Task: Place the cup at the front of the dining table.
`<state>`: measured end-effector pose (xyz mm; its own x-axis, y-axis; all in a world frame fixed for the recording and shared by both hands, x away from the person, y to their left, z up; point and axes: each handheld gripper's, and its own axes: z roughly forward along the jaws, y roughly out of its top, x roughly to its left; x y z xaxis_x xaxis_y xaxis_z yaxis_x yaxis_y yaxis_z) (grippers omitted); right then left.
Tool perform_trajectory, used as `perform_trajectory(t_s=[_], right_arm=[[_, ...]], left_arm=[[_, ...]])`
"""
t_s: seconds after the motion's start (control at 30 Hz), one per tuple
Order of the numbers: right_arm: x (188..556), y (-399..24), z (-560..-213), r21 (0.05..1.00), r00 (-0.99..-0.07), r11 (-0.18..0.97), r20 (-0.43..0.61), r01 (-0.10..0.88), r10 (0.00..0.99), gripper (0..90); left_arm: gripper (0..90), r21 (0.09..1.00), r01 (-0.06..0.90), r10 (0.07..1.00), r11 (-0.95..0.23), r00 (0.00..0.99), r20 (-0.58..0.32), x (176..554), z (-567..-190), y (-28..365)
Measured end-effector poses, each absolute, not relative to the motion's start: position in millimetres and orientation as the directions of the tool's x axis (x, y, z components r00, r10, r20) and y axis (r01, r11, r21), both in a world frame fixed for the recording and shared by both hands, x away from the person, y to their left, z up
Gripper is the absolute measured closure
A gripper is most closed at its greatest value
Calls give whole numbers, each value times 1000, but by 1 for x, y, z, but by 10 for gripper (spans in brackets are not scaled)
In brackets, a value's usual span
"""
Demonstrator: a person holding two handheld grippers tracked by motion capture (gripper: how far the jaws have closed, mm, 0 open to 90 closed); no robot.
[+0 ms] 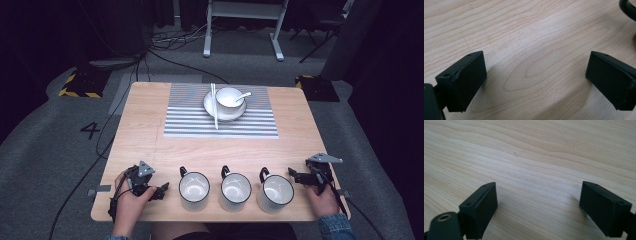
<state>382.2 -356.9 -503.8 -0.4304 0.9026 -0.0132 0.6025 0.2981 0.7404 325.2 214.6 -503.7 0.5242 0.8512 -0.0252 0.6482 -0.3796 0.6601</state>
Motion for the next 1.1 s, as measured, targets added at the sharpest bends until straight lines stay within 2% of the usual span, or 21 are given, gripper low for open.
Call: perform_trajectory(t_s=[0.77,0.83,0.93,1.0,1.1], right_arm=[[382,-357,-504,740,-430,298,-13,603,903,149],[382,-357,-504,740,-430,298,-13,603,903,149],[382,-357,-504,740,-430,298,-13,603,903,149],[382,-357,-504,740,-430,298,-14,602,903,149],[382,-357,-504,740,-430,299,-14,603,903,149]], left_arm=[[36,660,649,851,-380,524,-26,325,-504,215],[52,661,659,860,-360,509,-38,324,-503,215],[189,667,672,885,-323,464,-39,324,-500,216],[159,689,686,900,-233,421,-114,324,-496,219],[162,714,663,903,-223,417,-105,322,-491,221]])
